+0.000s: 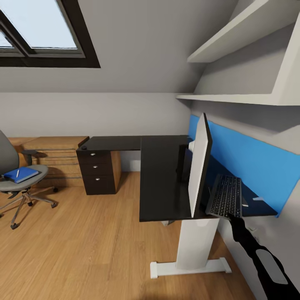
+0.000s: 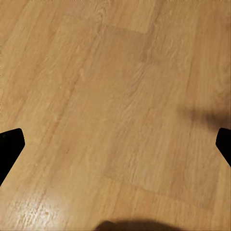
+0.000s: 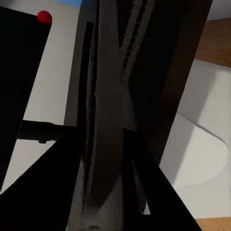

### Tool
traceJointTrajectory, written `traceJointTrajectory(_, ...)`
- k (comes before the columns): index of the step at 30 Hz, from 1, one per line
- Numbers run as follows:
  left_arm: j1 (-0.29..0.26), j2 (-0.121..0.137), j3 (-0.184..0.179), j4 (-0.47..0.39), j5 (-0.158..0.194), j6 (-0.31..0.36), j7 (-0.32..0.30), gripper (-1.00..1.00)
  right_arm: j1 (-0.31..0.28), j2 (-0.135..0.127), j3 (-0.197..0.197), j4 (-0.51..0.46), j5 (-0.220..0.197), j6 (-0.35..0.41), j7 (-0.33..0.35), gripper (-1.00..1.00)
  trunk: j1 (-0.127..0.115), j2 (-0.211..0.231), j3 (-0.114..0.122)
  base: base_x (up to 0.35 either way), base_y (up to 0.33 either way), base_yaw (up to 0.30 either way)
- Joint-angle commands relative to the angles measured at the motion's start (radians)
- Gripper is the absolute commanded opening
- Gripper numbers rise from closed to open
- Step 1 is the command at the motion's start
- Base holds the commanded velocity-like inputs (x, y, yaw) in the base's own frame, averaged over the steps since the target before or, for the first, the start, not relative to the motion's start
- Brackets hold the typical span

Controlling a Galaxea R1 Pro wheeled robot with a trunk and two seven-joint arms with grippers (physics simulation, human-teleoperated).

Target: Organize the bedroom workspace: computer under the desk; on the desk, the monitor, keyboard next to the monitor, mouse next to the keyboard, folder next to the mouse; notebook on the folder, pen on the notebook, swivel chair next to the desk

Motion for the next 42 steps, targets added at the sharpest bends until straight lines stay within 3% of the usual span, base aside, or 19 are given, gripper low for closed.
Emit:
traceJointTrajectory(1, -0.001, 0.001, -0.005, 0.0, 0.009, -0.005, 0.006, 1.0, 0.0, 0.0, -0.003, 0.001, -0.005, 0.007, 0.001, -1.0, -0.004, 0.007, 0.002, 0.0, 0.0, 0.0)
traceJointTrajectory(28, -0.001, 0.002, -0.005, 0.0, 0.01, -0.003, 0.006, 1.0, 0.0, -0.017, -0.006, -0.053, -0.001, 0.011, 0.002, -1.0, -0.108, 0.196, 0.087, 0.0, 0.0, 0.0)
traceJointTrajectory(42, -0.001, 0.002, -0.005, 0.0, 0.01, -0.003, 0.006, 1.0, 0.0, -0.019, -0.006, -0.053, -0.001, 0.013, 0.002, -1.0, -0.108, 0.196, 0.087, 0.0, 0.0, 0.0)
